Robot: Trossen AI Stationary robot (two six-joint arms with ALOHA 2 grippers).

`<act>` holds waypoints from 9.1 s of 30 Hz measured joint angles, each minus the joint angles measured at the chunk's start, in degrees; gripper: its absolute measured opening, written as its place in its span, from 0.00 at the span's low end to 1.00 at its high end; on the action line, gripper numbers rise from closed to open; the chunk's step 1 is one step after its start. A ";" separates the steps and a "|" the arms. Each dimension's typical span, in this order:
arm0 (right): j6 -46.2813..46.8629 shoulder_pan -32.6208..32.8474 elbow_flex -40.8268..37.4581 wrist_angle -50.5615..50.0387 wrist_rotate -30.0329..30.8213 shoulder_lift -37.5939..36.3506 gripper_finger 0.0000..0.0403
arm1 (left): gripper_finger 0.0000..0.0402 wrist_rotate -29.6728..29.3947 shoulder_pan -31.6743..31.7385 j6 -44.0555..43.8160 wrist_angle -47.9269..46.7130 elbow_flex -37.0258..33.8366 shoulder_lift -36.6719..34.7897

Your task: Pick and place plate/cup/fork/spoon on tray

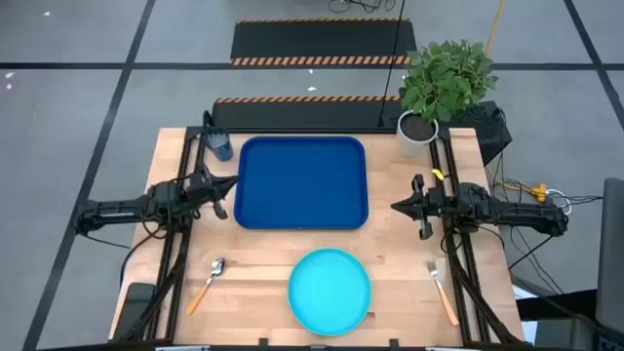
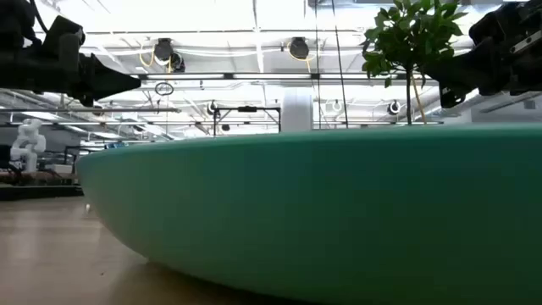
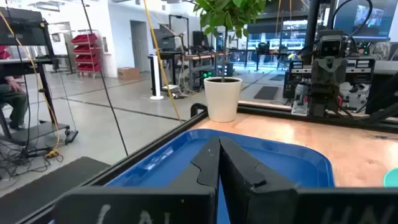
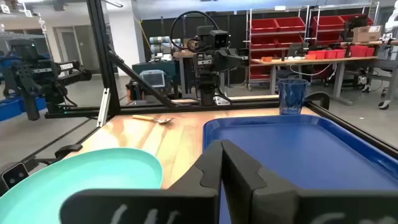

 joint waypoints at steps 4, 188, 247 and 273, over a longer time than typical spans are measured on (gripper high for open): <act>-0.02 0.00 0.00 0.00 0.00 0.00 0.00 | 0.04 0.01 -0.01 0.00 0.00 0.00 0.00; 6.69 -0.11 -0.02 12.72 16.26 0.85 0.45 | 0.53 11.04 47.63 4.75 -72.61 66.86 82.24; 7.38 -0.09 0.00 10.83 16.22 0.87 0.45 | 0.51 12.81 51.30 13.45 -69.80 66.82 91.03; 7.30 -0.09 -0.02 10.84 16.24 0.87 0.45 | 0.02 12.89 51.30 12.29 -74.55 66.82 90.92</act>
